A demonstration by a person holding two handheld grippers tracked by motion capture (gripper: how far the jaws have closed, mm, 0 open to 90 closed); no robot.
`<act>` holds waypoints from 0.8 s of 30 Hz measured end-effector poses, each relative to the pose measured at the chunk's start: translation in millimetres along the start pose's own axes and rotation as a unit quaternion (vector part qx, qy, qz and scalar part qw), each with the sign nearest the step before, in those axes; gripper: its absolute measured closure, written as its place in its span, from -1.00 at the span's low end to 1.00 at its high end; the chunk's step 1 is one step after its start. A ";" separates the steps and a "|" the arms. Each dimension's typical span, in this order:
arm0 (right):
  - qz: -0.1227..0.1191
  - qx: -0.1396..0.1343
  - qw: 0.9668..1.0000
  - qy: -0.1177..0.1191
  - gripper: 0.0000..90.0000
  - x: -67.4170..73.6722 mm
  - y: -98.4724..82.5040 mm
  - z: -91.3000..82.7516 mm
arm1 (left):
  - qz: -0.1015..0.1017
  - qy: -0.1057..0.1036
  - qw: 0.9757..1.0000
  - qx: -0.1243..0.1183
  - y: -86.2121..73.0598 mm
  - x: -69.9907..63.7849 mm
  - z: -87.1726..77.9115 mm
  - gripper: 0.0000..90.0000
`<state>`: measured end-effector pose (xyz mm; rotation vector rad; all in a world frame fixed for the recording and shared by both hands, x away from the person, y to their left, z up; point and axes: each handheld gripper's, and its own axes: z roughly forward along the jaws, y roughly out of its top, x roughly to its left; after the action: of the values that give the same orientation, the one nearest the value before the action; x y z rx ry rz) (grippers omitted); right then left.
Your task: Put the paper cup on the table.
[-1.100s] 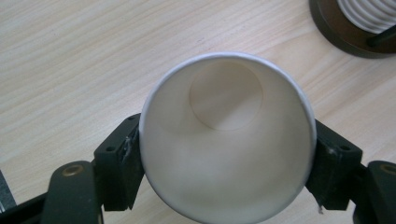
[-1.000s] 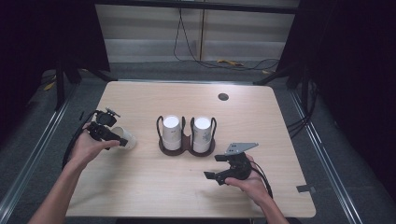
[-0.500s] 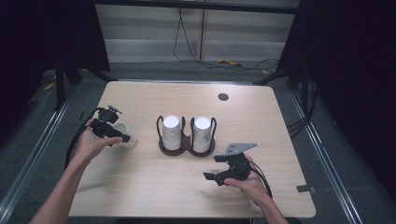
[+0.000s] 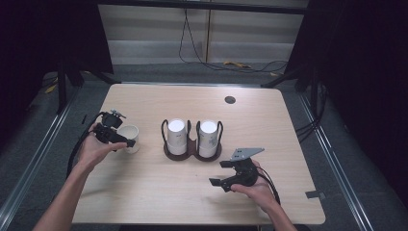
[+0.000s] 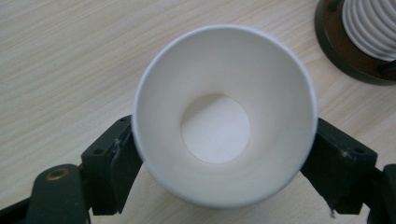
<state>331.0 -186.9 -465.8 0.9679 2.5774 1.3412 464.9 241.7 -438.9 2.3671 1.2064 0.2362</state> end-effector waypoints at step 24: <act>0.002 -0.001 1.000 -0.006 -0.58 -0.9 0.1 -0.1 | -0.024 -0.022 0.999 -0.039 -20.2 1.3 -7.4 -0.55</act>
<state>331.7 -187.4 -465.9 0.9795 2.5663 1.3333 448.5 255.3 -442.2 2.2612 1.2107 0.2114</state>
